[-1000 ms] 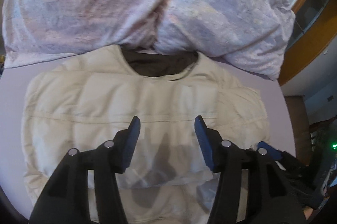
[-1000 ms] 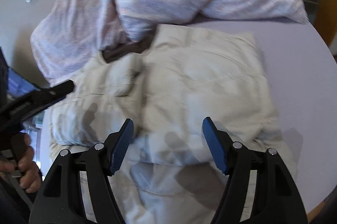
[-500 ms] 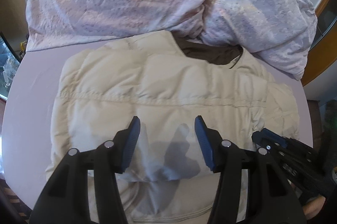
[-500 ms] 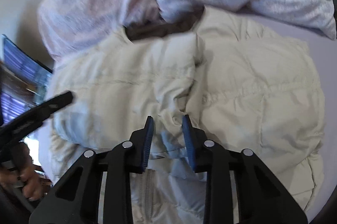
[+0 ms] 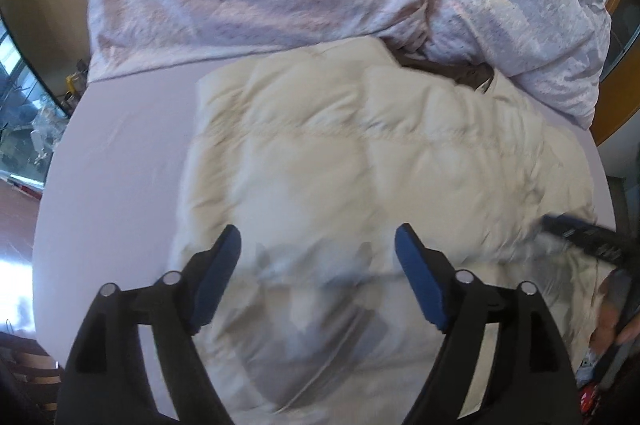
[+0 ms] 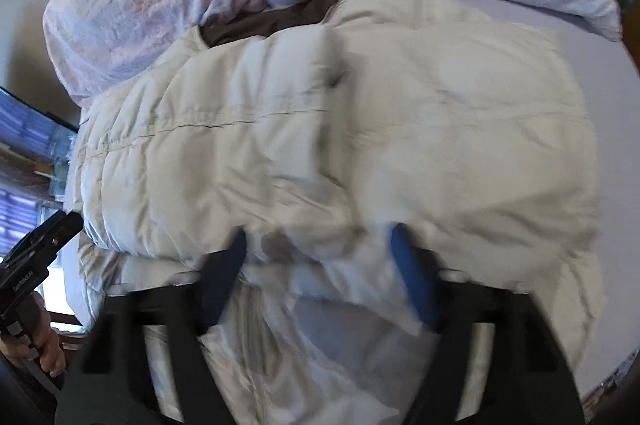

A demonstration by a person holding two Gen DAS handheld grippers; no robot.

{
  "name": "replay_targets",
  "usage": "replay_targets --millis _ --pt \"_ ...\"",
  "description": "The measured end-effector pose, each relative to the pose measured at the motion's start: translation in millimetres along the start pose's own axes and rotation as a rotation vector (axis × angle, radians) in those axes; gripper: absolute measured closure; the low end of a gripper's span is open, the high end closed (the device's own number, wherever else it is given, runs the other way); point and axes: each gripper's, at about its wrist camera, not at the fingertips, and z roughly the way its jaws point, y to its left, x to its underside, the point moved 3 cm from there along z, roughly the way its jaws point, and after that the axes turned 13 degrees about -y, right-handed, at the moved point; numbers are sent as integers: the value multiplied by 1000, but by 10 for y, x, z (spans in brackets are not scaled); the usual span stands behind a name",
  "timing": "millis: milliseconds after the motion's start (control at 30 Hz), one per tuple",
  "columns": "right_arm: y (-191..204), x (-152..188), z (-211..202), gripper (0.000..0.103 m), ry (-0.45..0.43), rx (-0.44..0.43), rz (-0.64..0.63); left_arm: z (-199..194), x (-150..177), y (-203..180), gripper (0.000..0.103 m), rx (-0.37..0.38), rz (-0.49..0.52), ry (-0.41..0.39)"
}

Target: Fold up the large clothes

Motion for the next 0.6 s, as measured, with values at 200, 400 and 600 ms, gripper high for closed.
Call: replay_targets --millis 200,400,600 --pt "-677 120 -559 20 -12 29 59 -278 352 541 17 -35 -9 38" --pt "-1506 522 -885 20 36 101 189 -410 792 1072 17 -67 -47 98" --pt "-1912 1022 -865 20 143 62 290 -389 1148 1216 17 -13 -66 166"
